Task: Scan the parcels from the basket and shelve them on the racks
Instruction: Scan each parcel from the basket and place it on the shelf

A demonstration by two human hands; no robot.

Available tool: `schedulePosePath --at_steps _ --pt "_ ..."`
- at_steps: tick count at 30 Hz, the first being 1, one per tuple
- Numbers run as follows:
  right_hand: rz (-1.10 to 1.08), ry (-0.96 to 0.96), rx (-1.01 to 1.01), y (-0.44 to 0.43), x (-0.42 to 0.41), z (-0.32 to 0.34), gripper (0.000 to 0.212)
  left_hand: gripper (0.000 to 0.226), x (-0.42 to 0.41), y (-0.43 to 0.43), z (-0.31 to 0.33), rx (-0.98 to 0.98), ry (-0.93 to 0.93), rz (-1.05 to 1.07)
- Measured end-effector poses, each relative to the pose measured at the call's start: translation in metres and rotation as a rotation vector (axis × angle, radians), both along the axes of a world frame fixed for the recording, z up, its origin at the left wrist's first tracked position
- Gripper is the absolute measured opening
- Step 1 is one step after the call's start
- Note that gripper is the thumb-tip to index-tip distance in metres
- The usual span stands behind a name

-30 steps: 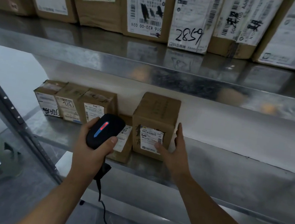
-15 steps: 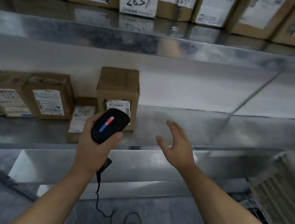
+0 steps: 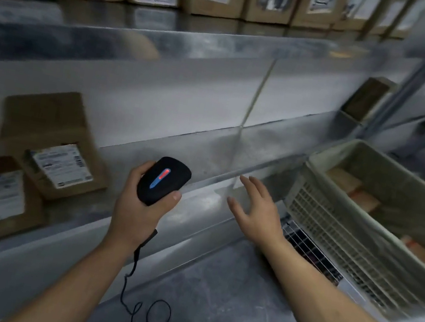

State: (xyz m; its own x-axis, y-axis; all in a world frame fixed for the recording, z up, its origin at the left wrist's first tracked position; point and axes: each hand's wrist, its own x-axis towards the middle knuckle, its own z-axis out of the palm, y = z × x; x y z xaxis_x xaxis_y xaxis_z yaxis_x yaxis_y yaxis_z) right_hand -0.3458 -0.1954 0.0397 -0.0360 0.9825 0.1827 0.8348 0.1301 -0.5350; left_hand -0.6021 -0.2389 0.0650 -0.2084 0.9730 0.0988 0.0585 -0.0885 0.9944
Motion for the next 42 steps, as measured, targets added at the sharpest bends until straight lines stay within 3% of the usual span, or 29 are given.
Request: schedulePosePath --at_steps 17,21,28,33,42 --pt "-0.297 0.153 0.036 -0.021 0.259 -0.005 0.07 0.065 0.274 0.068 0.005 0.027 0.078 -0.321" --pt "-0.354 0.181 0.051 -0.028 0.313 -0.012 0.066 0.074 0.333 0.068 0.005 0.037 0.08 -0.383" --pt "-0.51 0.266 0.009 -0.047 0.378 -0.018 0.065 0.083 0.402 0.083 0.008 0.032 0.125 -0.499" --pt "-0.617 0.293 -0.032 -0.055 0.409 -0.033 0.065 0.073 0.441 0.097 0.004 0.02 0.163 -0.577" --pt "-0.793 0.313 -0.084 -0.014 0.477 -0.048 0.065 0.074 0.531 0.163 -0.011 -0.005 0.174 -0.734"
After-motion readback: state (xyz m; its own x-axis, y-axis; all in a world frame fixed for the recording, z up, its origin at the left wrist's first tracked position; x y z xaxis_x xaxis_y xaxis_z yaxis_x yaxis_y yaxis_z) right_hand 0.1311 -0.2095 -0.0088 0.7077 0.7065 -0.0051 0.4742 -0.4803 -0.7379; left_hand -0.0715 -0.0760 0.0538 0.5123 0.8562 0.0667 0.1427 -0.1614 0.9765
